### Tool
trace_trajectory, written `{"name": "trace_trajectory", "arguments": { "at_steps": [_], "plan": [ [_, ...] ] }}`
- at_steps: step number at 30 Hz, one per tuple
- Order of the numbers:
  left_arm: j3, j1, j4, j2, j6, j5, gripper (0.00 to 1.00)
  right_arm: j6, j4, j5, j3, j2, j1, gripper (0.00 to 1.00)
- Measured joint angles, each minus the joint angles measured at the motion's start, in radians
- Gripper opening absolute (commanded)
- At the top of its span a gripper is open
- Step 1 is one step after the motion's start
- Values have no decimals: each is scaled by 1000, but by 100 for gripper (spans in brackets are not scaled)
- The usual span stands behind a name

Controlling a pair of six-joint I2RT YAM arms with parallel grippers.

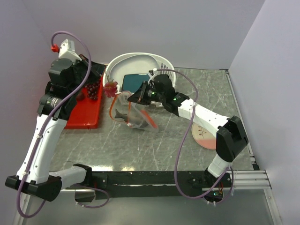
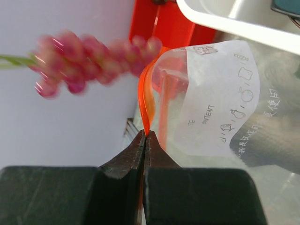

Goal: Place the food in the zip-top bag and seal the zipper

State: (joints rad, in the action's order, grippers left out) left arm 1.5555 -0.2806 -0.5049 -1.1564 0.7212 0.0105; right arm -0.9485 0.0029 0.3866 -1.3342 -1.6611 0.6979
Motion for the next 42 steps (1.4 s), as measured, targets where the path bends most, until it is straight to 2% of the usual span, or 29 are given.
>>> {"name": "trace_trajectory", "arguments": {
  "at_steps": [16, 29, 42],
  "plan": [
    [42, -108, -2, -26, 7, -35, 1, -84, 50, 23, -12, -8, -11, 0],
    [141, -119, -17, -35, 6, -64, 1, -91, 61, 23, -12, -15, -11, 0],
    [1, -142, -4, -32, 29, -61, 1, -116, 79, 23, -5, -11, -34, 0]
  ]
}}
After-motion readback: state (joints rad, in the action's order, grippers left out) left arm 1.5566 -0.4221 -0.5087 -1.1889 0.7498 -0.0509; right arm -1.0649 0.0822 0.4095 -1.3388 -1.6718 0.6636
